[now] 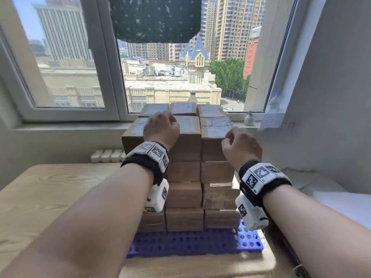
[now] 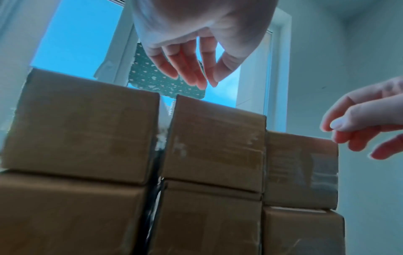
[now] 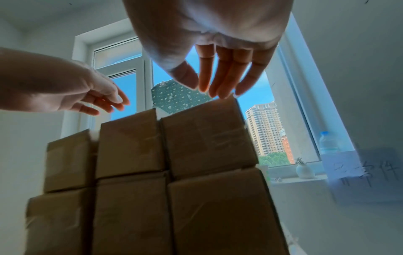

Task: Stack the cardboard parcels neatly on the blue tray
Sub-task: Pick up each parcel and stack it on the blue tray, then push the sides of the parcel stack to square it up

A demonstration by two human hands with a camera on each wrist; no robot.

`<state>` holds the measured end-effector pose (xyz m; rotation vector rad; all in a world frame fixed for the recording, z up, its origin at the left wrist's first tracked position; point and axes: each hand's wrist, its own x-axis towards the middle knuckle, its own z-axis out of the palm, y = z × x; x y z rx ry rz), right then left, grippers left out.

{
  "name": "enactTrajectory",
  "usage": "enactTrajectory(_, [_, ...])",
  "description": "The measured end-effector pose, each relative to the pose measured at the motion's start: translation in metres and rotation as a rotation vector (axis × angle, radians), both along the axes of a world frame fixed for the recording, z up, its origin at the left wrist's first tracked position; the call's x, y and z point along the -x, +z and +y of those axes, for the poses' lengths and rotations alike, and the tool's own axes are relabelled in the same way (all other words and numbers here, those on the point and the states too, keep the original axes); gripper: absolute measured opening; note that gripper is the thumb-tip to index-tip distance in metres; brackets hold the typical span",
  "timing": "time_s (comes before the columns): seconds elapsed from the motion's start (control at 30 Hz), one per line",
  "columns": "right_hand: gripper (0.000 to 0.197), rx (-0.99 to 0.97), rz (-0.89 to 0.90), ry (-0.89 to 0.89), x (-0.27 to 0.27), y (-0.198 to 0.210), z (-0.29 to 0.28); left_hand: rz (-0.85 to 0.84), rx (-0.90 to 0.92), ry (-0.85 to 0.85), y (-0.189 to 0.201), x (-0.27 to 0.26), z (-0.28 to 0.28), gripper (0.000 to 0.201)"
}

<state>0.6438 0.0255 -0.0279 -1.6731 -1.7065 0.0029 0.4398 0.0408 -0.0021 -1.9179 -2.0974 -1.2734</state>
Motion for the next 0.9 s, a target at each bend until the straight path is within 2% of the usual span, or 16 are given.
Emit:
enactTrajectory(0.1, [0.009,-0.027,0.024,0.05,0.009,-0.009,-0.013,-0.091,-0.024,0.124,-0.014,0.019,-0.016,0.016])
enactTrajectory(0.37, [0.015,0.269,0.111,0.169,0.038,-0.051,-0.033,-0.34,-0.029,0.337,-0.057,0.058,-0.055,0.009])
enactTrajectory(0.53, [0.016,0.414,0.138,0.193,0.059,-0.084,-0.036,-0.481,0.093,0.405,-0.099,0.083,-0.063,0.008])
enactTrajectory(0.73, [0.022,0.534,0.194,0.261,0.104,-0.119,-0.032,-0.62,0.374,0.347,-0.152,0.11,-0.058,0.038])
enactTrajectory(0.83, [0.019,0.596,0.251,0.277,0.122,-0.132,-0.028,-0.675,0.518,0.225,-0.168,0.119,-0.05,0.055])
enactTrajectory(0.9, [0.022,0.621,0.27,0.26,0.13,-0.141,-0.026,-0.668,0.591,0.137,-0.173,0.117,-0.046,0.057])
